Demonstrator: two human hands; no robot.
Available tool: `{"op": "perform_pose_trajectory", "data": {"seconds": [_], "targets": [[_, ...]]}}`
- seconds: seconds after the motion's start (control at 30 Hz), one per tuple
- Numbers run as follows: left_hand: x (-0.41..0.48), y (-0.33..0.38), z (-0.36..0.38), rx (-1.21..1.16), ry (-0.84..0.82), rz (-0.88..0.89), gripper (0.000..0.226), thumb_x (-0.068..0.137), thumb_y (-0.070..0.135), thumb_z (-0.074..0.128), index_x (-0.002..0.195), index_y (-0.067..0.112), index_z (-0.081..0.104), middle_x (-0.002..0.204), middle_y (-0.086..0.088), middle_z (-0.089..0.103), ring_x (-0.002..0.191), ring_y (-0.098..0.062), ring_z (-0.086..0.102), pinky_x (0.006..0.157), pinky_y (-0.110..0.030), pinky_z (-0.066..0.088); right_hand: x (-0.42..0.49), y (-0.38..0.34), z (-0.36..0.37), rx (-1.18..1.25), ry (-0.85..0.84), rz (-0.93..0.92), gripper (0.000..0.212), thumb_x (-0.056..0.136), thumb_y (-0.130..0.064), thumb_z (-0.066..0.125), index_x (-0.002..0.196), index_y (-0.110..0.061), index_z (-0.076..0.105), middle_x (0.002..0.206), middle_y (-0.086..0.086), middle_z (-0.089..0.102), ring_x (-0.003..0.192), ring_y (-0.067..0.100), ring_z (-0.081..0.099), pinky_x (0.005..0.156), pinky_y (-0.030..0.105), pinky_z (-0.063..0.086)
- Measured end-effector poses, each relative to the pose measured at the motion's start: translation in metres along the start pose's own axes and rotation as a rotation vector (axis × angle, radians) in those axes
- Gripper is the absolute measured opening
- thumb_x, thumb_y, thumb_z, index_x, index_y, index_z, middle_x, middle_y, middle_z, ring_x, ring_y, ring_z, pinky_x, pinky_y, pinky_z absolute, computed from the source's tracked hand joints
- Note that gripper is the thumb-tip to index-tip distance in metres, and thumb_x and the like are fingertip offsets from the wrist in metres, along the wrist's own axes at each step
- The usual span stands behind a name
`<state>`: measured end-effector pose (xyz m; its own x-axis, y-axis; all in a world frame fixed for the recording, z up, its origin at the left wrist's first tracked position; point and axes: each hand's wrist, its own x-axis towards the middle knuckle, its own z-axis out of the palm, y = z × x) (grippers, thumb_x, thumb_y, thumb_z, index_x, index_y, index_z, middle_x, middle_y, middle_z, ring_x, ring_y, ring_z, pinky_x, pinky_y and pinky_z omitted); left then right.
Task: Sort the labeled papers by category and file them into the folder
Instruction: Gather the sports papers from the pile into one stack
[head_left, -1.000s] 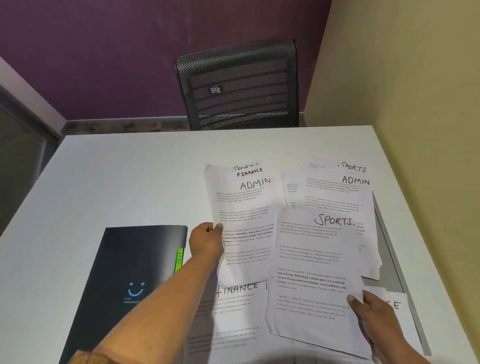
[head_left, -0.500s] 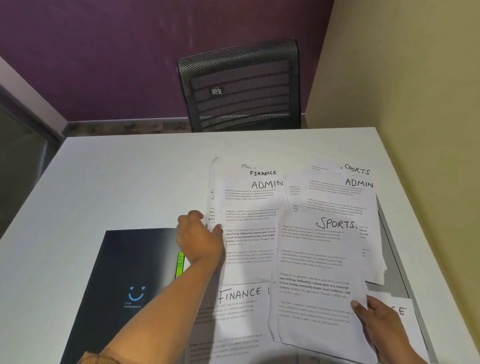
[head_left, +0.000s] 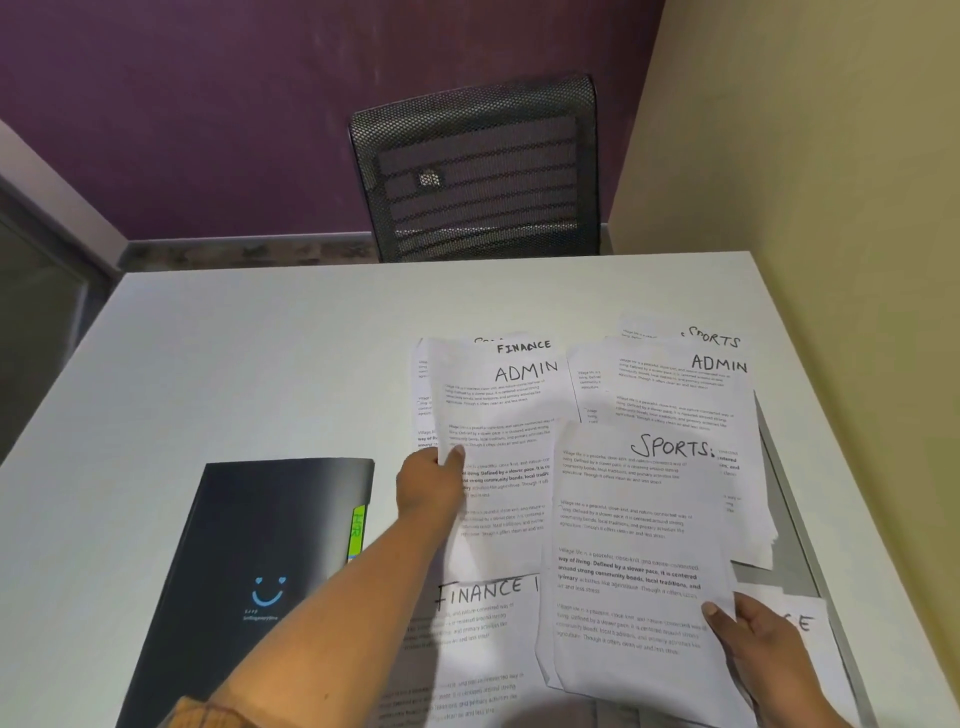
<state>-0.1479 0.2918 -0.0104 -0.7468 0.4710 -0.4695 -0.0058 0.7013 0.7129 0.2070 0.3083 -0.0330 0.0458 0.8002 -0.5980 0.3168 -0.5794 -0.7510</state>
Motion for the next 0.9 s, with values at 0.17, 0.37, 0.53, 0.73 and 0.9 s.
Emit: {"op": "perform_pose_trajectory", "data": {"seconds": [0.17, 0.37, 0.53, 0.73, 0.9], "targets": [[0.007, -0.001, -0.007, -0.161, 0.029, -0.082, 0.025, 0.079, -0.01, 0.061, 0.072, 0.013, 0.062, 0.078, -0.008, 0.07, 0.061, -0.027, 0.064, 0.053, -0.036, 0.059, -0.001, -0.001, 0.0, -0.013, -0.012, -0.016, 0.012, 0.091, 0.0, 0.063, 0.097, -0.007, 0.071, 0.063, -0.012, 0.075, 0.067, 0.014, 0.07, 0.066, 0.028, 0.051], [0.014, -0.005, -0.008, -0.273, 0.052, -0.086, 0.02, 0.078, 0.016, 0.074, 0.072, 0.011, 0.056, 0.071, -0.002, 0.067, 0.06, -0.023, 0.061, 0.059, -0.032, 0.056, -0.003, -0.003, -0.001, -0.022, -0.015, -0.043, 0.011, 0.091, 0.002, 0.064, 0.096, -0.005, 0.071, 0.063, -0.013, 0.073, 0.057, 0.006, 0.07, 0.062, 0.027, 0.049], [0.015, 0.003, -0.013, -0.013, 0.228, 0.039, 0.035, 0.086, 0.023, 0.07, 0.117, 0.011, 0.058, 0.108, -0.006, 0.061, 0.09, -0.026, 0.063, 0.079, -0.034, 0.052, 0.003, 0.002, -0.004, -0.04, -0.032, -0.044, 0.011, 0.09, 0.001, 0.064, 0.097, -0.005, 0.072, 0.072, -0.005, 0.077, 0.052, -0.003, 0.068, 0.059, 0.022, 0.053], [0.013, 0.007, -0.008, -0.018, 0.155, -0.096, 0.026, 0.073, 0.018, 0.082, 0.08, 0.017, 0.056, 0.088, -0.002, 0.067, 0.081, -0.026, 0.066, 0.072, -0.033, 0.056, 0.011, 0.014, -0.003, -0.005, -0.039, -0.025, 0.019, 0.089, 0.0, 0.066, 0.087, -0.017, 0.075, 0.088, 0.012, 0.079, 0.08, 0.028, 0.075, 0.08, 0.041, 0.061], [0.009, 0.007, -0.007, -0.05, 0.115, 0.04, 0.033, 0.084, -0.007, 0.047, 0.075, 0.018, 0.065, 0.076, 0.002, 0.065, 0.07, -0.02, 0.063, 0.053, -0.02, 0.045, 0.018, 0.023, -0.005, 0.006, -0.029, -0.004, 0.019, 0.088, -0.002, 0.069, 0.089, -0.019, 0.077, 0.087, 0.005, 0.08, 0.093, 0.033, 0.073, 0.097, 0.056, 0.051]]}}
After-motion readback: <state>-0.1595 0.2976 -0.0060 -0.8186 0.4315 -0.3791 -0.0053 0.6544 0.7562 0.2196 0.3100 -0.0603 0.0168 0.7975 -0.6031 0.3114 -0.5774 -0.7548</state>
